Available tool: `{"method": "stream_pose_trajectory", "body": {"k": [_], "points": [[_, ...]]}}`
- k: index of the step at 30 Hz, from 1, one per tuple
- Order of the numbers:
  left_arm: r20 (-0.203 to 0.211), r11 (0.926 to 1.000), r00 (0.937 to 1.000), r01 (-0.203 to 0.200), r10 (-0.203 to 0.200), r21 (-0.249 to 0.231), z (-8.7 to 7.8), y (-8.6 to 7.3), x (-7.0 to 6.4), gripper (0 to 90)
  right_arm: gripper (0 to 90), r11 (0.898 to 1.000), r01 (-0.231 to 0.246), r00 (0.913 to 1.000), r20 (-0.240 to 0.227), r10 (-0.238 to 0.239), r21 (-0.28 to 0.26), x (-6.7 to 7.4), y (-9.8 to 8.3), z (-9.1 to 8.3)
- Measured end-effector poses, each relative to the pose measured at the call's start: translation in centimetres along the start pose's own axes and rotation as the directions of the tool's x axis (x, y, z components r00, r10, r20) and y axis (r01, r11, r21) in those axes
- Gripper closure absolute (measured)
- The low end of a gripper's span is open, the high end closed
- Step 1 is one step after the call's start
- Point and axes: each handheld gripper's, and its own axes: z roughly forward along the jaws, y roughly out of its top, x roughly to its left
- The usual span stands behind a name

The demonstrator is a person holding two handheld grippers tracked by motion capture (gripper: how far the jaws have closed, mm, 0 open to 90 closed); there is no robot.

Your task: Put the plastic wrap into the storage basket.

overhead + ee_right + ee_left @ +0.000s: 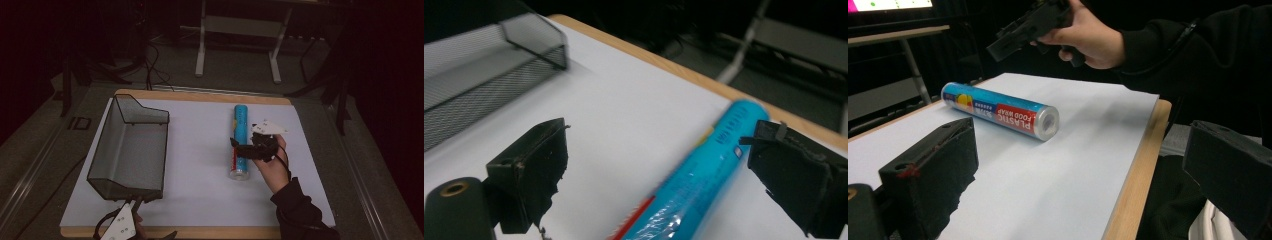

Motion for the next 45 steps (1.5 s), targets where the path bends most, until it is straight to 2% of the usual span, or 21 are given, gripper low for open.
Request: {"method": "stream_pose_trajectory", "body": {"k": [2, 4, 5, 6, 10, 15, 16, 17, 18, 20, 23, 25, 26, 28, 29, 33, 34, 37, 39, 41, 45], "points": [[0.002, 1.0, 1.0, 0.0, 0.0, 0.0, 0.0, 0.0, 0.0, 1.9, 9.1, 0.999, -0.03, 0.9994, 0.017, 0.029, 0.028, -0.3, 0.2, 0.7], [0.003, 1.0, 1.0, 0.001, -0.001, 0.0, 0.0, 0.0, 0.0, 1.9, 9.1, 0.999, -0.03, 0.9994, 0.017, 0.029, 0.028, -0.3, 0.2, 0.7], [0.005, 1.0, 1.0, 0.002, -0.002, -0.001, 0.0, 0.0, 0.0, 1.9, 9.1, 0.998, -0.046, 0.9988, 0.022, 0.045, 0.035, -0.4, 0.3, 1.1], [0.006, 1.0, 1.0, 0.003, -0.003, -0.002, 0.0, 0.0, 0.0, 2.0, 9.2, 0.993, -0.093, 0.995, 0.043, 0.09, 0.075, -0.8, 0.6, 2.0], [0.005, 1.0, 1.0, 0.004, -0.004, -0.002, -0.1, 0.0, 0.0, 1.9, 9.2, 0.989, -0.11, 0.9923, 0.069, 0.103, 0.102, -1.0, 0.9, 2.9], [0.005, 1.0, 1.0, 0.005, -0.005, -0.002, -0.1, 0.0, 0.0, 1.9, 10.7, 0.962, -0.195, 0.9779, 0.114, 0.175, 0.19, -2.1, 1.3, 4.9], [0.005, 1.0, 1.0, 0.005, -0.005, -0.002, -0.1, 0.0, 0.0, 1.9, 10.7, 0.962, -0.195, 0.9779, 0.114, 0.175, 0.19, -2.1, 1.3, 4.9], [0.006, 1.0, 1.0, 0.005, -0.005, -0.001, -0.1, 0.0, 0.0, 1.9, 12.2, 0.948, -0.223, 0.9721, 0.125, 0.199, 0.225, -2.4, 1.3, 5.6], [0.006, 1.0, 1.0, 0.005, -0.005, -0.001, -0.1, 0.0, 0.0, 1.9, 12.2, 0.948, -0.223, 0.9721, 0.125, 0.199, 0.225, -2.4, 1.3, 5.6], [0.007, 1.0, 1.0, 0.003, -0.003, 0.001, -0.1, 0.0, 0.0, 1.9, 12.2, 0.936, -0.243, 0.9658, 0.153, 0.209, 0.256, -2.7, 1.5, 6.4], [0.007, 1.0, 1.0, 0.004, -0.004, 0.0, -0.1, 0.0, 0.0, 1.9, 11.8, 0.931, -0.252, 0.9641, 0.153, 0.217, 0.266, -2.9, 1.5, 6.6], [0.008, 1.0, 0.9999, 0.006, -0.006, -0.002, -0.2, 0.0, 0.0, 1.9, 10.1, 0.909, -0.298, 0.9509, 0.173, 0.257, 0.291, -3.1, 1.6, 7.4], [0.008, 1.0, 0.9999, 0.006, -0.006, -0.002, -0.2, 0.0, 0.0, 1.9, 9.4, 0.903, -0.306, 0.9488, 0.176, 0.262, 0.302, -3.2, 1.6, 7.7], [0.008, 1.0, 1.0, 0.005, -0.005, -0.002, -0.2, 0.0, 0.0, 1.9, 9.4, 0.903, -0.306, 0.9488, 0.176, 0.262, 0.302, -3.2, 1.6, 7.7], [0.008, 1.0, 1.0, 0.005, -0.005, -0.002, -0.2, 0.0, 0.0, 2.0, 9.4, 0.888, -0.322, 0.9436, 0.187, 0.274, 0.329, -3.3, 1.6, 8.3], [0.01, 1.0, 0.9999, 0.005, -0.005, -0.002, -0.2, 0.0, 0.0, 1.9, 9.5, 0.862, -0.361, 0.9307, 0.195, 0.309, 0.356, -3.6, 1.6, 9.1], [0.01, 1.0, 0.9999, 0.005, -0.005, -0.002, -0.2, 0.0, 0.0, 1.9, 9.5, 0.862, -0.361, 0.9307, 0.195, 0.309, 0.356, -3.6, 1.6, 9.1], [0.01, 1.0, 0.9999, 0.005, -0.005, -0.002, -0.2, 0.0, 0.0, 1.9, 9.6, 0.822, -0.403, 0.9138, 0.226, 0.337, 0.402, -3.9, 1.5, 10.0], [0.012, 1.0, 0.9999, 0.004, -0.004, -0.001, -0.2, 0.0, 0.0, 1.9, 9.9, 0.805, -0.419, 0.9068, 0.241, 0.346, 0.42, -4.1, 1.3, 10.4], [0.011, 1.0, 0.9999, 0.004, -0.004, 0.0, -0.2, -0.1, 0.0, 1.9, 10.0, 0.797, -0.427, 0.9031, 0.248, 0.351, 0.428, -4.3, 1.2, 10.7], [0.012, 1.0, 0.9999, 0.003, -0.003, 0.0, -0.2, -0.1, 0.0, 1.9, 9.9, 0.769, -0.445, 0.8948, 0.262, 0.362, 0.459, -4.4, 1.0, 11.4]]}}
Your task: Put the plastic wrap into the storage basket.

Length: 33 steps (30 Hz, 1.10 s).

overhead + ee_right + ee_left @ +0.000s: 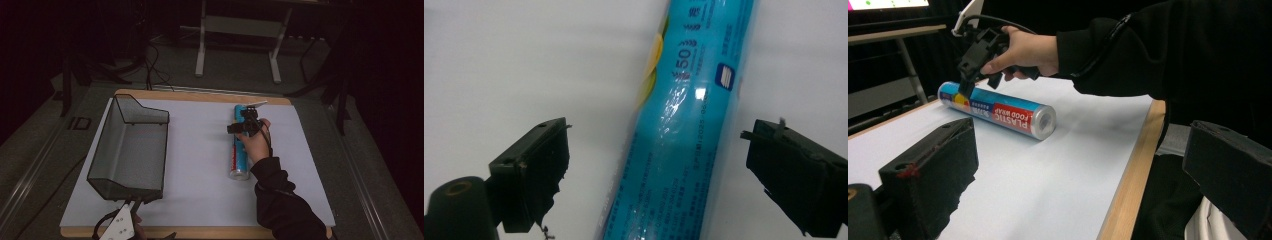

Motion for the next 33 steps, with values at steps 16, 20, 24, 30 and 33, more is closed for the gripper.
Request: {"method": "stream_pose_trajectory", "body": {"k": [16, 20, 24, 30, 33], "points": [[0.002, 1.0, 1.0, 0.001, -0.001, -0.002, -0.1, 0.0, 0.0, 1.9, 23.1, 0.979, -0.128, 0.9914, 0.048, 0.122, 0.161, -0.3, 0.8, 2.6], [0.001, 1.0, 1.0, 0.001, -0.001, -0.003, -0.1, 0.0, 0.0, 1.9, 23.5, 0.963, -0.176, 0.9843, 0.026, 0.175, 0.205, -1.0, 0.7, 3.1], [0.002, 1.0, 1.0, 0.001, -0.001, 0.0, -0.1, 0.0, 0.0, 1.9, 23.6, 0.95, -0.207, 0.9771, 0.003, 0.213, 0.234, -1.6, 0.6, 3.6], [-0.001, 1.0, 1.0, -0.002, 0.002, 0.004, -0.1, 0.0, 0.0, 1.9, 25.2, 0.937, -0.237, 0.9688, -0.01, 0.248, 0.258, -1.7, 0.6, 4.1], [-0.005, 1.0, 1.0, -0.003, 0.003, 0.004, -0.1, 0.0, 0.0, 1.9, 30.4, 0.929, -0.259, 0.9613, -0.022, 0.275, 0.265, -1.8, 0.6, 3.9]]}}
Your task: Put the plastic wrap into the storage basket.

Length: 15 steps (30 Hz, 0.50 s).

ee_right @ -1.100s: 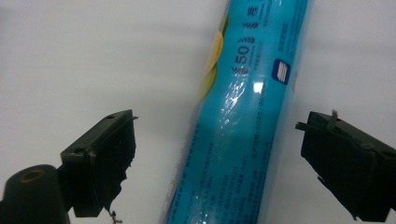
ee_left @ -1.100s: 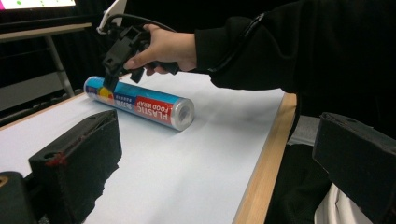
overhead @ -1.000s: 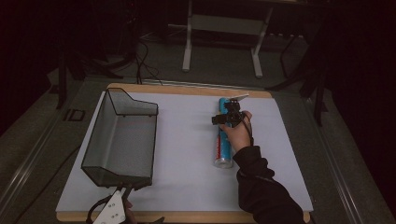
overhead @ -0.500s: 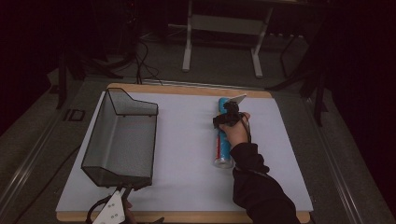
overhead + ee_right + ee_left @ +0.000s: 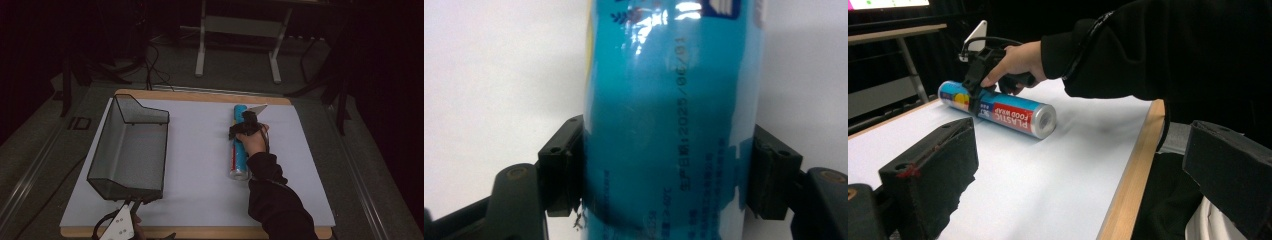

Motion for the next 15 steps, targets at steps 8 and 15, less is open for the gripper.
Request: {"method": "stream_pose_trajectory", "body": {"k": [8, 15], "points": [[-0.003, 1.0, 1.0, 0.001, -0.001, 0.002, 0.02, -0.03, 0.09, 2.0, 31.5, 1.0, -0.017, 0.9998, 0.013, 0.017, -0.024, -0.06, -0.4, -0.25], [-0.004, 1.0, 1.0, -0.001, 0.001, 0.006, 0.11, -0.06, 0.1, 2.0, 31.6, 0.999, 0.015, 0.9998, 0.012, -0.015, -0.038, -0.28, -0.54, -0.84]]}}
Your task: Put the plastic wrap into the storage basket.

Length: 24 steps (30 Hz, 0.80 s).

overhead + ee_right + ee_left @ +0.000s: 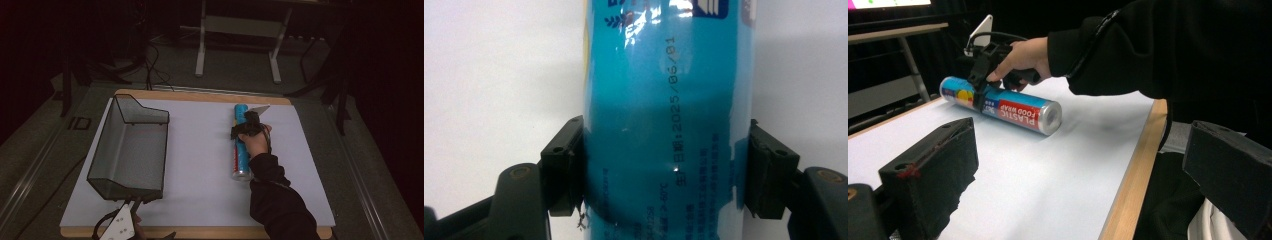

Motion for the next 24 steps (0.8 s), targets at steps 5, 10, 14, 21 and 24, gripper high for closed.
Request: {"method": "stream_pose_trajectory", "body": {"k": [5, 10, 14, 21, 24], "points": [[-0.001, 1.0, 1.0, 0.001, -0.001, 0.002, 0.0, 0.0, 0.0, 1.9, 31.6, 1.0, -0.002, 0.9997, -0.026, 0.002, 0.0, 0.0, 0.2, -0.7], [-0.002, 1.0, 1.0, 0.0, 0.0, 0.001, 0.0, 0.0, 0.0, 1.9, 31.6, 0.999, 0.03, 0.9985, -0.046, -0.031, -0.016, 0.5, 0.1, -1.6], [-0.001, 1.0, 1.0, -0.001, 0.001, 0.002, 0.1, 0.0, 0.0, 1.9, 31.7, 0.997, 0.065, 0.9963, -0.054, -0.067, -0.042, 1.2, 0.0, -2.5], [-0.002, 1.0, 1.0, -0.001, 0.001, 0.003, 0.1, 0.0, 0.0, 1.9, 31.6, 0.991, 0.113, 0.9841, -0.129, -0.122, -0.078, 3.0, -0.3, -4.4], [-0.003, 1.0, 1.0, -0.002, 0.002, 0.002, 0.0, 0.0, -0.1, 1.9, 31.6, 0.985, 0.133, 0.9765, -0.156, -0.149, -0.106, 4.0, -0.4, -5.4]]}}
